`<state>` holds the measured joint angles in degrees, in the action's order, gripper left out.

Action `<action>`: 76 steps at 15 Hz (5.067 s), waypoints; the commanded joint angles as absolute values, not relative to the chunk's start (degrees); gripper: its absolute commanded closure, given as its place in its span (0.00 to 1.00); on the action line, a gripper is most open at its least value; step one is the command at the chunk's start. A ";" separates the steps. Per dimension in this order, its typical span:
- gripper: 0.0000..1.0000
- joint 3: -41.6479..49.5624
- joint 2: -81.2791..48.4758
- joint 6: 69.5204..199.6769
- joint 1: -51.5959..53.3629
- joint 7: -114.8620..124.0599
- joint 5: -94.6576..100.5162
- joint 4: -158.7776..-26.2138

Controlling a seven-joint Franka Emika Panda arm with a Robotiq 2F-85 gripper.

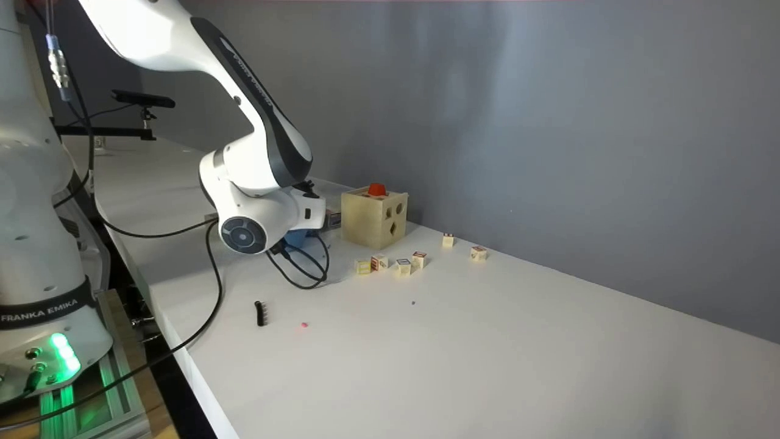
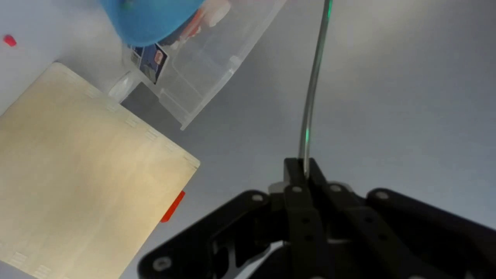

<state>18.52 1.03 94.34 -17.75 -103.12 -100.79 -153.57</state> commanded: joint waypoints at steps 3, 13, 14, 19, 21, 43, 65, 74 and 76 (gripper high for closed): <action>0.99 15.06 10.46 97.82 -15.94 -107.64 -99.69 -156.28; 0.99 9.11 18.69 101.46 -14.57 -124.81 -99.03 -157.13; 0.99 9.23 19.16 102.11 -14.87 -123.83 -99.49 -157.23; 0.99 10.45 20.17 107.69 -17.59 -120.56 -98.59 -157.15; 0.99 11.22 21.51 109.27 -18.84 -121.58 -98.08 -158.50; 0.99 10.53 12.74 123.09 -17.97 -110.57 -99.15 -158.13; 0.99 16.07 4.59 110.03 -18.84 -104.18 -101.45 -156.68; 0.99 18.56 4.25 103.72 -19.76 -104.19 -101.06 -156.74; 0.99 19.04 4.37 102.75 -20.13 -104.15 -100.87 -156.72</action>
<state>18.15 4.61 105.62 -19.22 -105.28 -101.12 -157.05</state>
